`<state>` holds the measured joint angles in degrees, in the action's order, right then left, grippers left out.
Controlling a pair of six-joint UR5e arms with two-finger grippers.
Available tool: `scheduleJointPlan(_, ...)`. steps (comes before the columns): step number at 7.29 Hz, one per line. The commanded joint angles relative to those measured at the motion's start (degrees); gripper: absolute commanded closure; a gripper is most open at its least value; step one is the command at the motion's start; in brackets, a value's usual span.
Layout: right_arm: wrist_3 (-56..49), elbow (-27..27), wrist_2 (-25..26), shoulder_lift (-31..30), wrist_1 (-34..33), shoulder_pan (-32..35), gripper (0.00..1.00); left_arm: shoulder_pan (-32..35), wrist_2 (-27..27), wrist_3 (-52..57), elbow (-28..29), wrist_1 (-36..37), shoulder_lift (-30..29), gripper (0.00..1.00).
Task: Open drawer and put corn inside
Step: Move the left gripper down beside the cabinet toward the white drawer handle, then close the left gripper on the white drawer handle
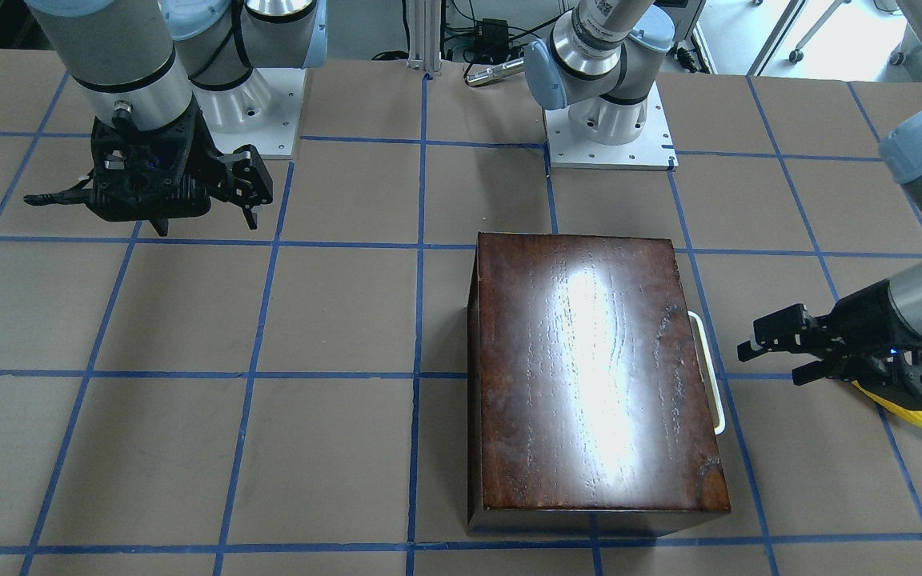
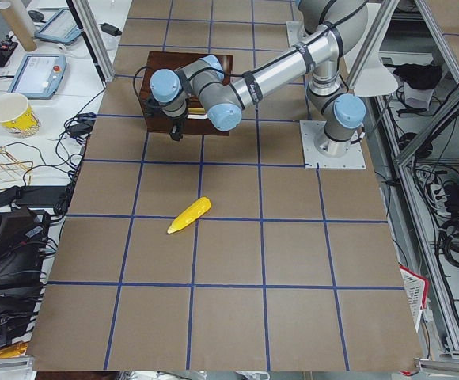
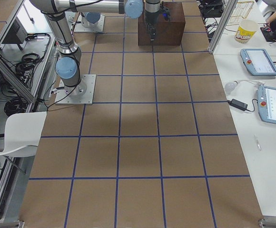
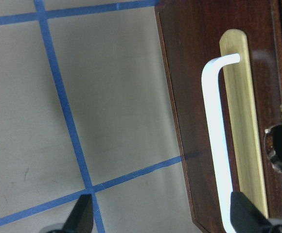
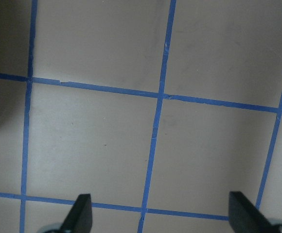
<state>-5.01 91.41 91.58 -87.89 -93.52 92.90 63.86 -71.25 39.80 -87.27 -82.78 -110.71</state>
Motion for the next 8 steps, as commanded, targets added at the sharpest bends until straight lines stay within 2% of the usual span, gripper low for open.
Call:
scheduleJointPlan(1,0.00,0.00,0.00,0.00,0.00,-0.17,0.00,0.82,1.02,-0.07,0.00,0.16,-1.17,0.00)
scheduleJointPlan(8,0.00,0.00,0.00,0.00,0.00,0.00,0.00,2.76,1.11,-0.25,0.00,1.75,-3.72,0.00)
